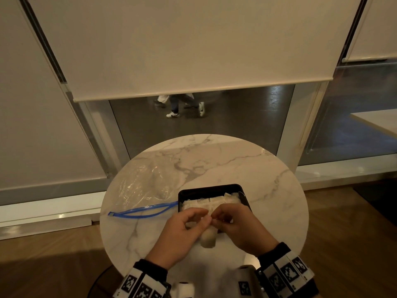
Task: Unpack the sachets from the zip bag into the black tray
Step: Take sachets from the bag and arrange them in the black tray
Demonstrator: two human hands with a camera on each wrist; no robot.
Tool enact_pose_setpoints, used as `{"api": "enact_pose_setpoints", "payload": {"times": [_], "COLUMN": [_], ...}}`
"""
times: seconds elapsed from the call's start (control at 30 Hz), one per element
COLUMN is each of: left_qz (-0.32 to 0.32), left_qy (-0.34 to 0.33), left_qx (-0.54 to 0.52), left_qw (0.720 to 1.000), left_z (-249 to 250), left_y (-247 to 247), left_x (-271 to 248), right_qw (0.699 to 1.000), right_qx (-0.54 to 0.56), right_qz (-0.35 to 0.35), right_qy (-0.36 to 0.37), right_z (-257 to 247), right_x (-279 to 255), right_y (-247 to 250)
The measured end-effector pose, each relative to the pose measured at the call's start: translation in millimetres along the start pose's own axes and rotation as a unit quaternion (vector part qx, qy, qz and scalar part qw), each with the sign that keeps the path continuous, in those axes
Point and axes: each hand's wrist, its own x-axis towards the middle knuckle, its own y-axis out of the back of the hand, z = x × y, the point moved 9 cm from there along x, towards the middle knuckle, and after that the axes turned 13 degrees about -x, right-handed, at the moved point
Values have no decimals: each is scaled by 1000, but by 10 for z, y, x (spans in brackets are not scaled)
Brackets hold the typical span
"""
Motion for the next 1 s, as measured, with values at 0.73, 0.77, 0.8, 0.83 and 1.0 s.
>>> {"api": "enact_pose_setpoints", "payload": {"times": [0.73,0.77,0.8,0.83,1.0], "left_qz": [-37,-34,-27,-19,43], "left_qy": [11,11,8,5,-23], "left_qx": [-11,-10,-8,-8,2], "left_qw": [999,999,1000,1000,999], "left_z": [-98,-101,-108,-111,-109], "left_y": [-126,-124,-115,-101,17], "left_x": [14,15,20,23,28], "right_qw": [994,995,995,995,992], "right_qx": [32,35,41,50,106], "right_qz": [101,98,94,91,0], "right_qy": [-2,-3,-5,-8,-64], "right_z": [-49,-47,-44,-34,171], "right_x": [-9,-7,-4,3,22], "right_y": [121,113,109,105,15]}}
